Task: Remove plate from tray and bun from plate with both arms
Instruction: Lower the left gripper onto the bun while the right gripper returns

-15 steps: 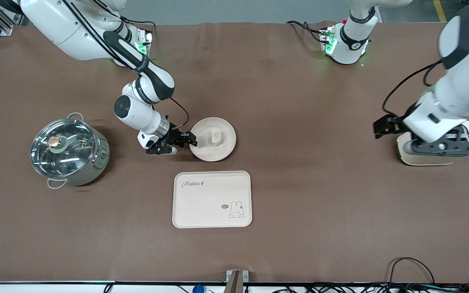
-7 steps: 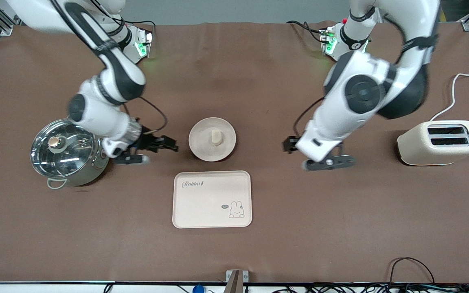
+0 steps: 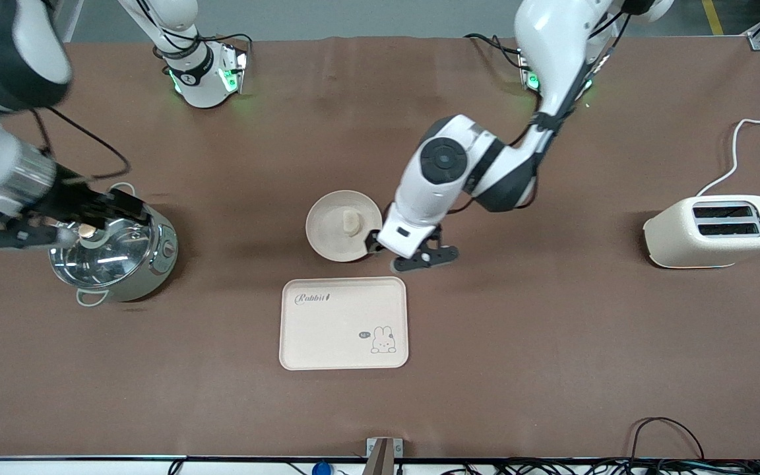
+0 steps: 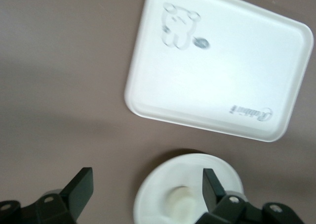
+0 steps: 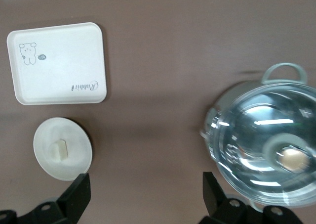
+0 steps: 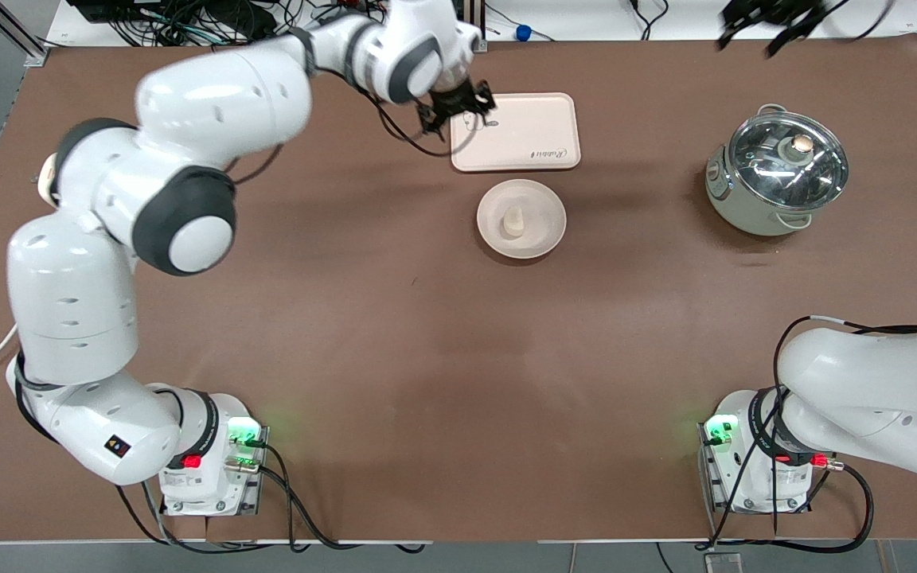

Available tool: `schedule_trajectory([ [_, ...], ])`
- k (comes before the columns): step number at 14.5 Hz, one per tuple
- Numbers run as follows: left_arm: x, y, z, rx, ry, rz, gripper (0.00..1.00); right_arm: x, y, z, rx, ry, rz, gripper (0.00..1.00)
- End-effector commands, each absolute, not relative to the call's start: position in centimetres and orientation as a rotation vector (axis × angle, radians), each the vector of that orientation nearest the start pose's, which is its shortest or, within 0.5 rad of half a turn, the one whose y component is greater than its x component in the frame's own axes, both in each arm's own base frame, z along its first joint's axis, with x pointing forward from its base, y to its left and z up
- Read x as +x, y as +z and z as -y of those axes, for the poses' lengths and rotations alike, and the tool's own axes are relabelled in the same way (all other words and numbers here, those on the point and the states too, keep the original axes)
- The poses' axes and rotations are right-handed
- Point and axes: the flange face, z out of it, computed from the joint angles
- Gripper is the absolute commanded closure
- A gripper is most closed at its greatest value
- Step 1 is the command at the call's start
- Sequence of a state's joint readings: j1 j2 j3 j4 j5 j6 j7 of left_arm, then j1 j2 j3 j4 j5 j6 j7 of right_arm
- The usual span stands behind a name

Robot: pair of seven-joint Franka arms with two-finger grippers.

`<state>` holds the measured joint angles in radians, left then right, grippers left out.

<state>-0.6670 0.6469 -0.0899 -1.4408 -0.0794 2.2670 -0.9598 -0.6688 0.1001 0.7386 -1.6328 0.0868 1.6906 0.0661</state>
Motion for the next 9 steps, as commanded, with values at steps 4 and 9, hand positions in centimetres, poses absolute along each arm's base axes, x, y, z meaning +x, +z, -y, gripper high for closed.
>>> schedule_trajectory([
  [4, 50.1, 27.4, 56.1, -3.323, -0.014, 0.482, 0.2, 55.3, 66.4, -3.1, -3.223, 0.103, 0.046, 0.0],
  [9, 46.5, 23.8, 58.7, -3.293, 0.032, 0.393, 0.26, 54.6, 67.7, -1.6, -3.2, 0.04, 0.079, 0.0],
])
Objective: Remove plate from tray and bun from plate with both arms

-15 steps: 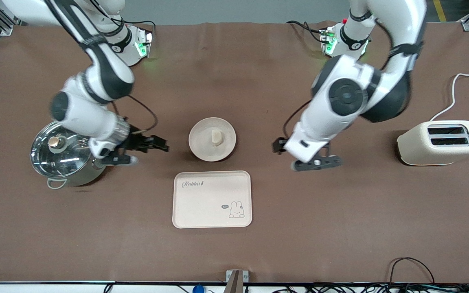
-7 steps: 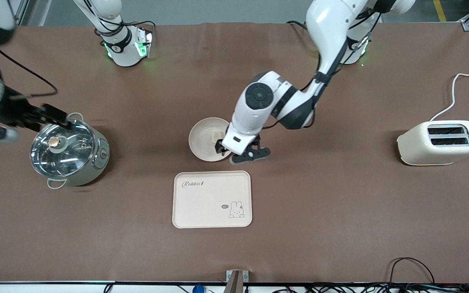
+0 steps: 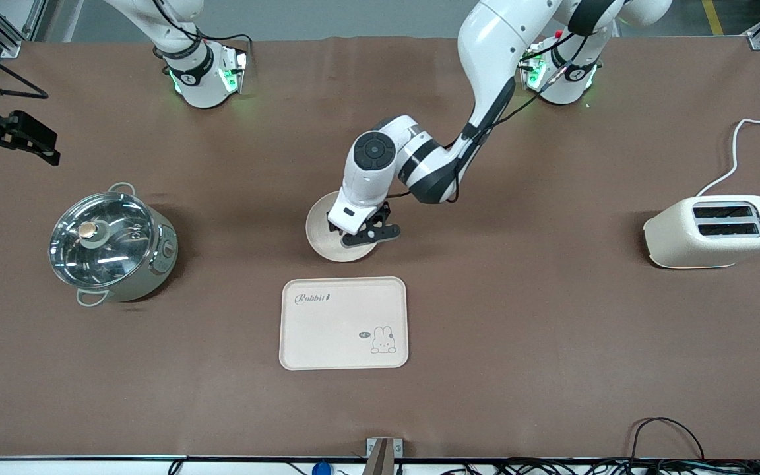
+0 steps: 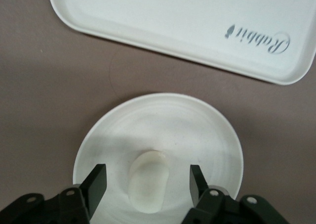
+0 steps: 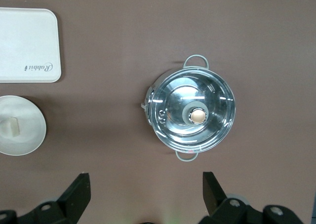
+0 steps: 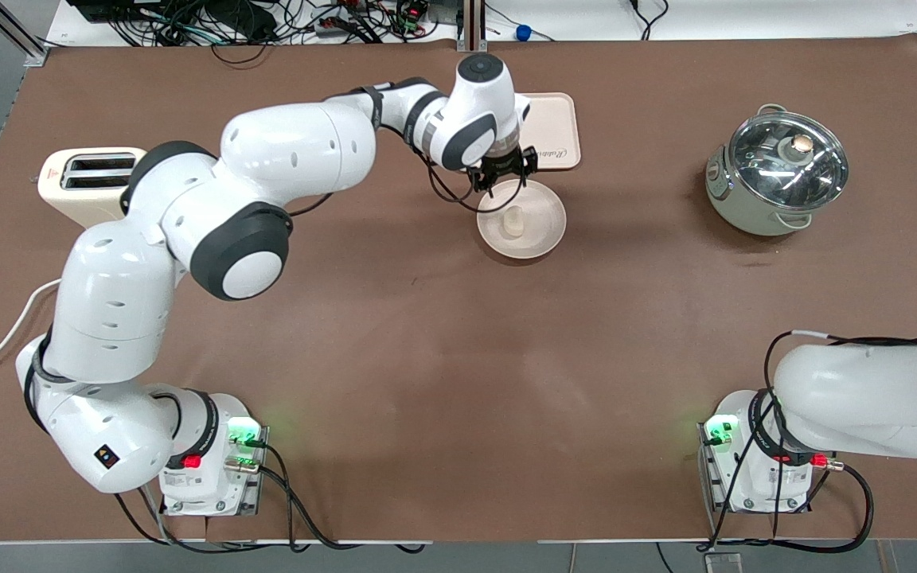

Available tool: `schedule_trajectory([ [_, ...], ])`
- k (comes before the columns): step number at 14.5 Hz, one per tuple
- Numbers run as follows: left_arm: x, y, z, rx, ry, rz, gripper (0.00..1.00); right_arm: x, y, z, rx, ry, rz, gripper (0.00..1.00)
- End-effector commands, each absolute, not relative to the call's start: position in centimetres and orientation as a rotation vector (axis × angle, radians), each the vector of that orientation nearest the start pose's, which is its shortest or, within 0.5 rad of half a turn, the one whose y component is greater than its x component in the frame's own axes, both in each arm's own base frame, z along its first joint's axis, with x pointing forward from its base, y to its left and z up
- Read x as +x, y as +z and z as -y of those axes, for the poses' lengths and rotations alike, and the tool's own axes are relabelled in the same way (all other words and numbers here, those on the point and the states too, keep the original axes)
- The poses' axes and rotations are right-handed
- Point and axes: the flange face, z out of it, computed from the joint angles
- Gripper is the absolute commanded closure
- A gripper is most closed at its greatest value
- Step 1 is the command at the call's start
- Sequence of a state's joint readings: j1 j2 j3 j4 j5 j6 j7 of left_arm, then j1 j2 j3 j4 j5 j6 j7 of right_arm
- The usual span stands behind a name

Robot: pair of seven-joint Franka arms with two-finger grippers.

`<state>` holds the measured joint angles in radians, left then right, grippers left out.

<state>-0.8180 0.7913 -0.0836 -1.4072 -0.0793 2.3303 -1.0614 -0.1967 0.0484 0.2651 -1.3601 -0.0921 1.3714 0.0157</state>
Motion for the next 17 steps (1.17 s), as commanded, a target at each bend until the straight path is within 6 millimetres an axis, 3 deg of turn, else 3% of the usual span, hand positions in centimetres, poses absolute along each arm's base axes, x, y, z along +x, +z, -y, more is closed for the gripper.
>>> schedule_trajectory([
  [1, 46.0, 22.9, 59.0, -3.284, 0.043, 0.378, 0.28, 54.7, 67.6, -1.7, -3.194, 0.029, 0.099, 0.0],
  [3, 45.2, 21.6, 59.3, -3.27, 0.055, 0.356, 0.33, 54.7, 67.7, -1.8, -3.195, 0.018, 0.143, 0.0],
  [7, 44.7, 19.8, 59.4, -3.26, 0.067, 0.348, 0.48, 54.9, 67.6, 0.5, -3.204, 0.023, 0.174, 0.0],
  [10, 44.8, 20.0, 59.5, -3.262, 0.064, 0.35, 0.72, 55.1, 67.5, 1.4, -3.206, 0.012, 0.148, 0.0],
  [12, 45.1, 21.0, 59.4, -3.265, 0.052, 0.376, 0.79, 55.1, 67.5, 1.7, -3.207, 0.014, 0.14, 0.0],
  [15, 48.3, 27.5, 56.8, -3.257, 0.003, 0.456, 0.78, 55.0, 67.5, 2.2, -3.208, 0.015, 0.125, 0.0],
  [16, 51.0, 30.9, 54.3, -3.254, -0.036, 0.519, 0.78, 55.0, 67.4, 2.2, -3.208, 0.02, 0.123, 0.0],
  [17, 53.2, 33.0, 52.0, -3.252, -0.052, 0.577, 0.77, 55.0, 67.4, 2.2, -3.208, 0.025, 0.117, 0.0],
])
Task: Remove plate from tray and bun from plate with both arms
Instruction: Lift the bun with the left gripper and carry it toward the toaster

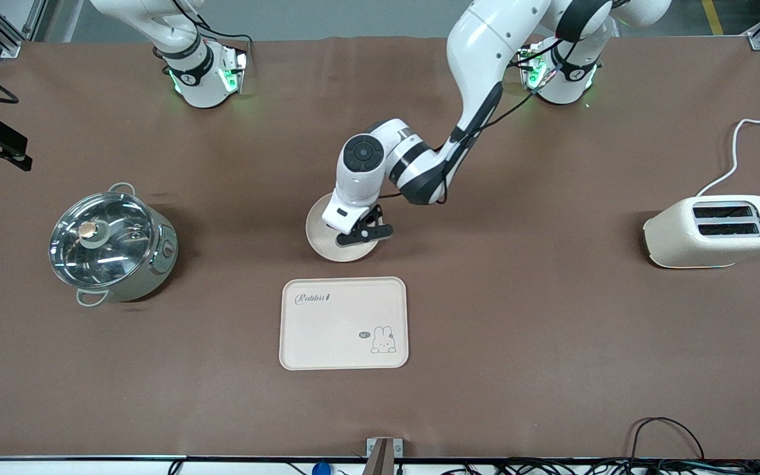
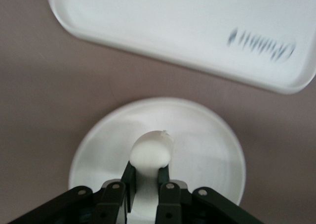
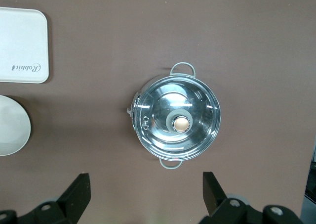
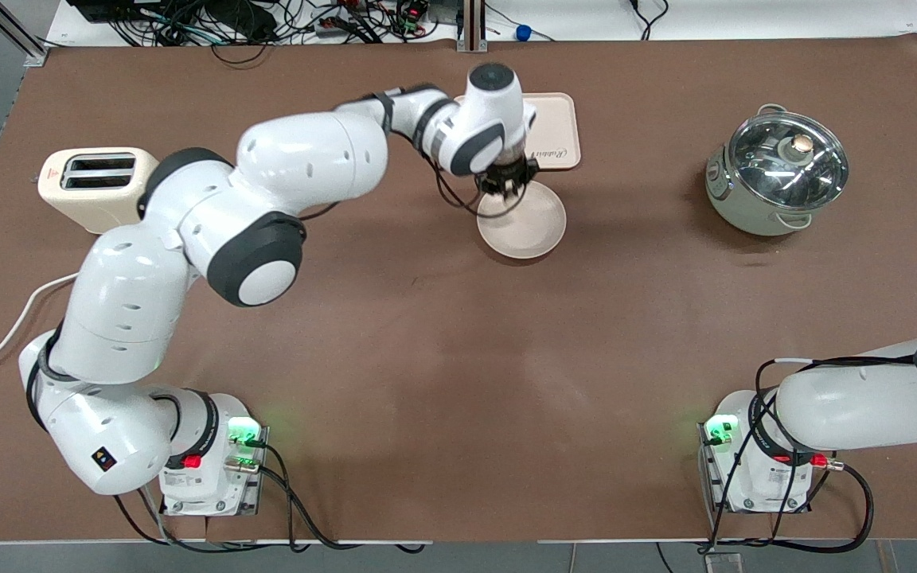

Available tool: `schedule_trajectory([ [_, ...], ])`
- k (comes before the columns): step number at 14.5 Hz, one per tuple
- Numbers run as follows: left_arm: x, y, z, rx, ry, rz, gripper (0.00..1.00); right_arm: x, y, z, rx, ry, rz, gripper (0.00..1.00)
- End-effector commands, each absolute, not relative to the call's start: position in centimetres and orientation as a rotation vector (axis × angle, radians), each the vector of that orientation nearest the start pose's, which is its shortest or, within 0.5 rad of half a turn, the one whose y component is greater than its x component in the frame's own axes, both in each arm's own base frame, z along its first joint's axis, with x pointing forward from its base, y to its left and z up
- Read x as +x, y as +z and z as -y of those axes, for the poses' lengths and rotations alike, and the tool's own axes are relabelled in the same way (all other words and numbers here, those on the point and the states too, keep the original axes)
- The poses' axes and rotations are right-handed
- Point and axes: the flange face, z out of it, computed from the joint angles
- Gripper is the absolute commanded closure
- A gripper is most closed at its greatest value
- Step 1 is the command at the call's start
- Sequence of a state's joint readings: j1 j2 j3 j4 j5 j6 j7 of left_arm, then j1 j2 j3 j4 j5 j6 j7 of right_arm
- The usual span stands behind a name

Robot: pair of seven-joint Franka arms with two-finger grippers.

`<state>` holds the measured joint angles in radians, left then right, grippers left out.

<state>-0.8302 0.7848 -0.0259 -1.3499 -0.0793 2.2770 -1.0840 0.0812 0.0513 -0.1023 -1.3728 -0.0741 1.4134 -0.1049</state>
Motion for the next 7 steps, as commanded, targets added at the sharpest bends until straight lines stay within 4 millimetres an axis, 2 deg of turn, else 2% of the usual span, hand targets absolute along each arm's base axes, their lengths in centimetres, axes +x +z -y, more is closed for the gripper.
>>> schedule_trajectory([
  [1, 55.1, 34.7, 49.5, -3.247, -0.062, 0.609, 0.77, 55.0, 67.2, 2.9, -3.206, 0.04, 0.098, 0.0],
  [2, 57.2, 35.9, 46.5, -3.238, -0.066, 0.623, 0.77, 55.0, 66.8, 3.6, -3.2, 0.045, 0.078, 0.0],
  [4, 61.8, 37.8, 39.2, -3.22, -0.07, 0.639, 0.77, 55.0, 66.9, 3.6, -3.199, 0.037, 0.081, 0.0],
  [5, 63.4, 38.5, 35.7, -3.209, -0.062, 0.635, 0.78, 55.0, 66.8, 3.6, -3.199, 0.04, 0.081, 0.0],
  [7, 66.4, 37.8, 28.0, -3.178, 0.002, 0.594, 0.78, 55.0, 67.0, 3.6, -3.202, 0.033, 0.08, 0.0],
])
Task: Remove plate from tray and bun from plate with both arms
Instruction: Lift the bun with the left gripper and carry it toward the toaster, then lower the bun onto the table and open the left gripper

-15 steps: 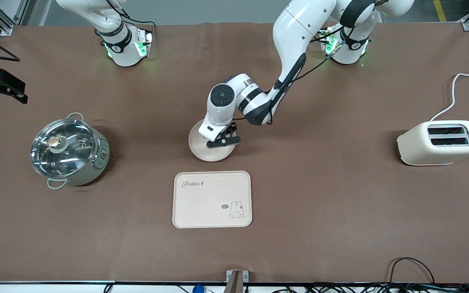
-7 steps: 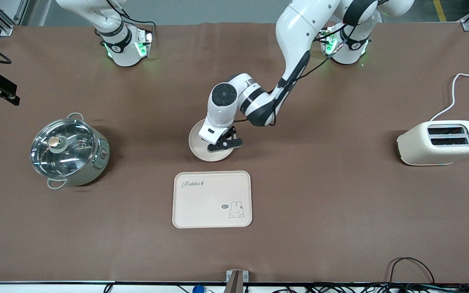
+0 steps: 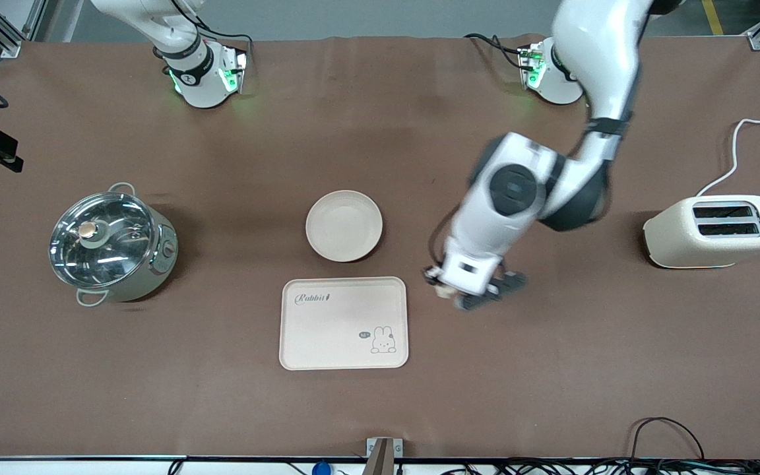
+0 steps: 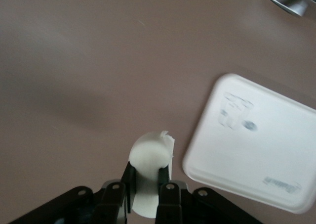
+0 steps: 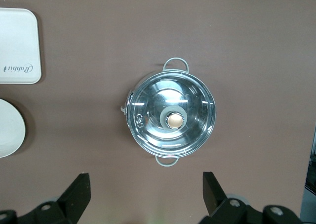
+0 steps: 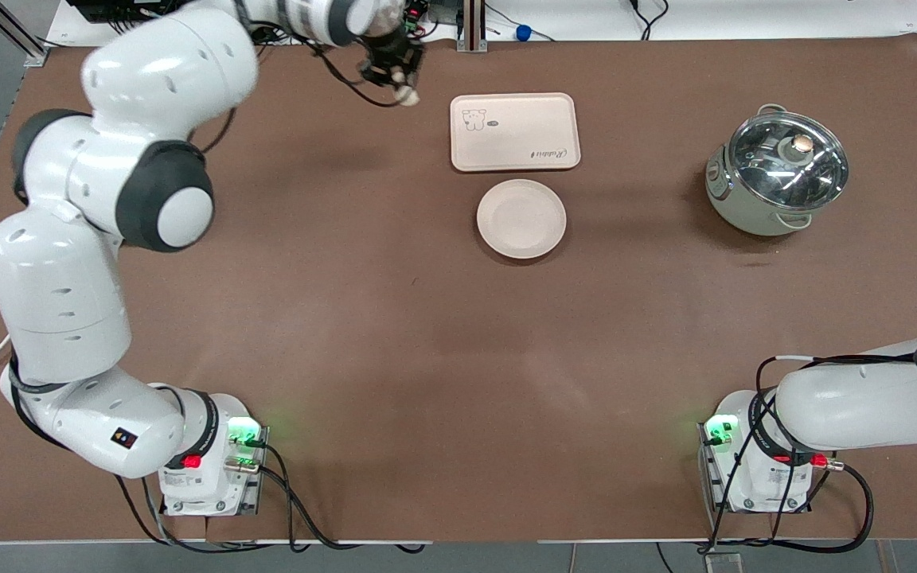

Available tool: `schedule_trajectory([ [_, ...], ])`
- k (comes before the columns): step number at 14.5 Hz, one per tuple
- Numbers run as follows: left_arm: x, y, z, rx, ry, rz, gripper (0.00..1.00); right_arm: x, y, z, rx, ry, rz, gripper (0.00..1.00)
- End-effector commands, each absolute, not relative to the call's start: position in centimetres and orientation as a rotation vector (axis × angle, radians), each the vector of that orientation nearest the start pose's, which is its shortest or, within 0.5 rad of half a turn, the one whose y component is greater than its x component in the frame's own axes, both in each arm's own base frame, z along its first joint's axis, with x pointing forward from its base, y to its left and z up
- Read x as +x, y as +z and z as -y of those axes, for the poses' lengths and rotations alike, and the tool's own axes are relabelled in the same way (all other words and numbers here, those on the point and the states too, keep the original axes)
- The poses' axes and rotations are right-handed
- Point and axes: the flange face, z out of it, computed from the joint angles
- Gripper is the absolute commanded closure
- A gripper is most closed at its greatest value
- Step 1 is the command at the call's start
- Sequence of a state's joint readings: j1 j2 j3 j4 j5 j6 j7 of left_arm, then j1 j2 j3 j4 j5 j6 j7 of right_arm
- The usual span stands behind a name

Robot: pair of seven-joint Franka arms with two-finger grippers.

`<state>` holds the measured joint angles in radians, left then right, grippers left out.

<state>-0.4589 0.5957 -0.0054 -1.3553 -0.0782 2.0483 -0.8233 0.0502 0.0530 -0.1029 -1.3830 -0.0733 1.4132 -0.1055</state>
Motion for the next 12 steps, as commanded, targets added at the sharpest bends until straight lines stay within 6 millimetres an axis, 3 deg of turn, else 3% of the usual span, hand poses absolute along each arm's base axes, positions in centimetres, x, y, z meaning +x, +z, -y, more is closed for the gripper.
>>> schedule_trajectory([
  [1, 67.6, 37.4, 24.7, -3.177, 0.004, 0.585, 0.78, 55.0, 67.2, 3.4, -3.205, 0.028, 0.089, 0.0],
  [3, 69.4, 35.1, 20.1, -3.154, 0.034, 0.64, 0.78, 55.0, 67.2, 2.8, -3.205, 0.025, 0.106, 0.0],
  [7, 71.2, 28.2, 15.2, -3.112, 0.065, 0.752, 0.76, 55.0, 67.2, 2.8, -3.198, 0.029, 0.102, 0.0],
  [12, 69.8, 22.8, 14.7, -3.066, 0.197, 0.758, 0.75, 55.0, 67.1, 2.6, -3.196, 0.029, 0.113, 0.0],
])
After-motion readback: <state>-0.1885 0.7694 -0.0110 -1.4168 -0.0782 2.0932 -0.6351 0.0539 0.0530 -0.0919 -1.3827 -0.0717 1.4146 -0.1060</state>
